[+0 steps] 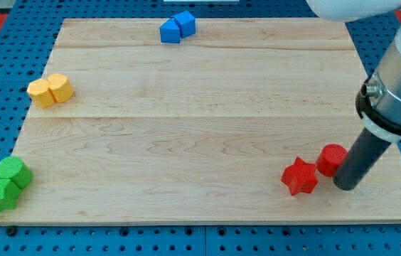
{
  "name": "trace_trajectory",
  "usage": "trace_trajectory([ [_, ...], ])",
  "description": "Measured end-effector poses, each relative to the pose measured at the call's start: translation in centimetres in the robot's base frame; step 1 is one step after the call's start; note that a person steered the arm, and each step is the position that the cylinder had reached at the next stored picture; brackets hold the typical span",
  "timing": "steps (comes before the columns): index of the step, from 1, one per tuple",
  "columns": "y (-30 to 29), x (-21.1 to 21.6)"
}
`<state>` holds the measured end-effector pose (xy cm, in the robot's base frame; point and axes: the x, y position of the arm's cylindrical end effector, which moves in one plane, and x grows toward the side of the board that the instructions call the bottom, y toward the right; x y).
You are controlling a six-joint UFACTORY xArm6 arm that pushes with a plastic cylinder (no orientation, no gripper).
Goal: Slide the red circle towards the right side
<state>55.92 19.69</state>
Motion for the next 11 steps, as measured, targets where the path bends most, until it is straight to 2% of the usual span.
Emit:
trace_trajectory([
  [1, 1.2, -4.0],
  [2, -2.7, -8.9],
  [4, -4.3, -8.2],
  [5, -5.8, -10.2],
  [7, -15.1, -11.0],
  [8, -13.2, -14.5],
  [9, -3.6, -14.4],
  [10, -5.1, -12.1],
  [11, -6.4, -3.8],
])
